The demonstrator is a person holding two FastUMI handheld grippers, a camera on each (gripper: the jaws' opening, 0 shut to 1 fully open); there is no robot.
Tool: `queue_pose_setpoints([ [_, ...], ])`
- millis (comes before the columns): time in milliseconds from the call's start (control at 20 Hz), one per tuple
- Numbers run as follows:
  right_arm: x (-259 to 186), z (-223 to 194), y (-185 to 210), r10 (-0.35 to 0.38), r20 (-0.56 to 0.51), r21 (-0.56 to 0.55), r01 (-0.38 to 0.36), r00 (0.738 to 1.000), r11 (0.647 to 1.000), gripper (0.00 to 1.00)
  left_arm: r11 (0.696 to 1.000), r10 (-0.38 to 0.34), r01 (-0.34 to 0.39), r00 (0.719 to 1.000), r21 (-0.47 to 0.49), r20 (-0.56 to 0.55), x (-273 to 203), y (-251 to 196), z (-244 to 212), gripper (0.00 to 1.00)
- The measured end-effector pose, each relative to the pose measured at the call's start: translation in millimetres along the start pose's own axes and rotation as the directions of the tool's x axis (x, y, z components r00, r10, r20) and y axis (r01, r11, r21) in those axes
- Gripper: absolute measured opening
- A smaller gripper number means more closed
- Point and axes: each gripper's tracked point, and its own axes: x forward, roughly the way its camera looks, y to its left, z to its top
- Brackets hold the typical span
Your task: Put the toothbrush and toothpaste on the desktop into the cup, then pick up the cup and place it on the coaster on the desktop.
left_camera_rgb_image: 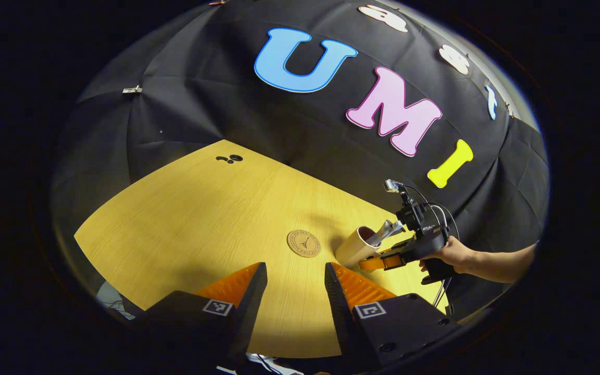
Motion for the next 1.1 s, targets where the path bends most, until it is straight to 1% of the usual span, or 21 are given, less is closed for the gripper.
queue_pose_setpoints([
  [50, 2, -1, 0, -0.005, -0.016, -0.004, 0.004, 1.000, 1.000, 0.51, 1.000, 0.001, -0.001, 1.000, -0.001, 0.000, -1, 1, 1, 0.70],
  [350, 7, 0, -2, -0.036, -0.059, -0.020, 0.035, 0.998, 0.999, 0.51, 1.000, 0.001, -0.001, 1.000, -0.007, -0.001, -2, 9, 2, 0.70],
  [700, 8, 2, -2, -0.031, -0.078, 0.011, 0.032, 0.997, 0.999, 0.51, 1.000, 0.003, -0.003, 1.000, -0.023, -0.005, -3, 16, 3, 0.70],
  [950, 6, 2, -1, -0.021, -0.076, 0.022, 0.022, 0.997, 1.000, 0.51, 1.000, 0.000, 0.000, 1.000, -0.025, 0.000, -3, 16, 5, 0.70],
  [1100, 2, 14, 4, -0.016, -0.032, 0.048, 0.017, 0.999, 0.999, 0.51, 1.000, -0.004, 0.004, 1.000, -0.028, 0.006, -6, 20, 6, 0.70],
])
